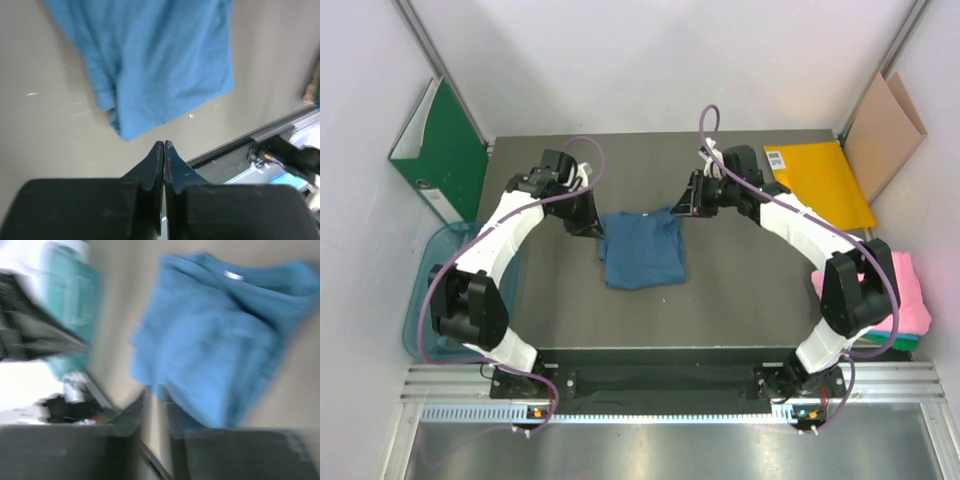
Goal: Fold and stack the t-shirts
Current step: Smooth out wrinkles on the folded tshirt
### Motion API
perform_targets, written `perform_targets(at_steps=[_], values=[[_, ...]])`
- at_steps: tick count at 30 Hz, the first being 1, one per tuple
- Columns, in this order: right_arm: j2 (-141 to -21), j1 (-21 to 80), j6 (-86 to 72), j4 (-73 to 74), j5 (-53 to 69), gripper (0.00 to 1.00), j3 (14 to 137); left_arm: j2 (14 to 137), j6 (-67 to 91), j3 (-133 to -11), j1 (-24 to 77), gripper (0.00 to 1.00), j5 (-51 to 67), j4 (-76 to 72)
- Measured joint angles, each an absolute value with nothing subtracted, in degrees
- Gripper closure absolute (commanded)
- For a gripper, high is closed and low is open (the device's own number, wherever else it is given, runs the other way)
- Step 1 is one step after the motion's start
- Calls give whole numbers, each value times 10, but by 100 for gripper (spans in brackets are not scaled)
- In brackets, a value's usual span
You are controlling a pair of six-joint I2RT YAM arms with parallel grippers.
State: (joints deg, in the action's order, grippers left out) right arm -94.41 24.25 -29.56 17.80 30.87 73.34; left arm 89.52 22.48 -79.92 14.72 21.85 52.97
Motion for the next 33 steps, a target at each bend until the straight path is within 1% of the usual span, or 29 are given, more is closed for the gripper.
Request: perform_targets(at_steps=[4, 10, 15, 19, 23, 30, 33], values=[[-965, 245, -379, 56, 387, 100, 705, 916, 268, -756, 147, 100, 291, 458], [-1088, 266, -523, -129, 481, 100, 700, 1005, 392, -667, 146, 100, 449, 244], [-1165, 271, -650, -283, 532, 100, 686, 1071, 465, -646, 146, 100, 513, 134], [-1188, 271, -689, -335, 547, 100, 687, 1108, 501, -642, 141, 100, 542, 59], [-1200, 268, -662, -301, 545, 100, 707, 1137, 508, -643, 132, 100, 547, 30], [-1273, 260, -514, -84, 493, 100, 835, 1188, 479, -649, 108, 100, 551, 44], [-1302, 256, -469, -8, 458, 100, 863, 1199, 459, -662, 101, 100, 554, 64]])
